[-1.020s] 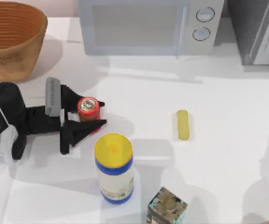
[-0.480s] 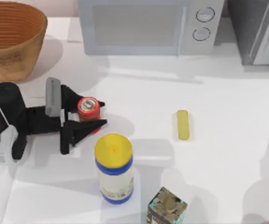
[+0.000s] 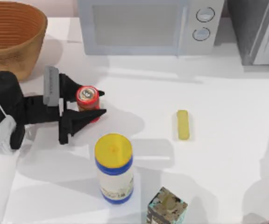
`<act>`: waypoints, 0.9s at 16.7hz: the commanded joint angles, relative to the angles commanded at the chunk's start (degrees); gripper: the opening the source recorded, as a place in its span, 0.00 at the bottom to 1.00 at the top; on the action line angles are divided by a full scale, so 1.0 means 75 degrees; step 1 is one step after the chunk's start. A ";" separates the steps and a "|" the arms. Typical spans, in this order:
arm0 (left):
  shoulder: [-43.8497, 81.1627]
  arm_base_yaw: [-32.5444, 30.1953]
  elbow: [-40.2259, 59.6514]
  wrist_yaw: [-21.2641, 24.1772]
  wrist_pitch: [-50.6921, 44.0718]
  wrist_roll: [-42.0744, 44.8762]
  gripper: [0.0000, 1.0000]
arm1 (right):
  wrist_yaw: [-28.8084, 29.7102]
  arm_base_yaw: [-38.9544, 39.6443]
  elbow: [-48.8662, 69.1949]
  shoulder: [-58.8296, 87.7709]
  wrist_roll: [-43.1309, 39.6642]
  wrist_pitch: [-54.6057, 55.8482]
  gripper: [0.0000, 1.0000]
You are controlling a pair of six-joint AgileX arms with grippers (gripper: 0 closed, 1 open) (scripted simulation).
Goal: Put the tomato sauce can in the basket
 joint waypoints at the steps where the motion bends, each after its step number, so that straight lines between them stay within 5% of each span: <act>1: -0.0298 0.0053 0.0142 0.0016 -0.0233 -0.0027 0.00 | 0.0000 0.0000 0.0000 0.0000 0.0000 0.0000 1.00; 6: -0.1924 0.0785 0.1135 -0.0078 -0.2027 -0.0371 0.00 | 0.0000 0.0000 0.0000 0.0000 0.0000 0.0000 1.00; 15: -0.2889 0.3482 0.3036 -0.0754 -0.5667 -0.0706 0.00 | 0.0000 0.0000 0.0000 0.0000 0.0000 0.0000 1.00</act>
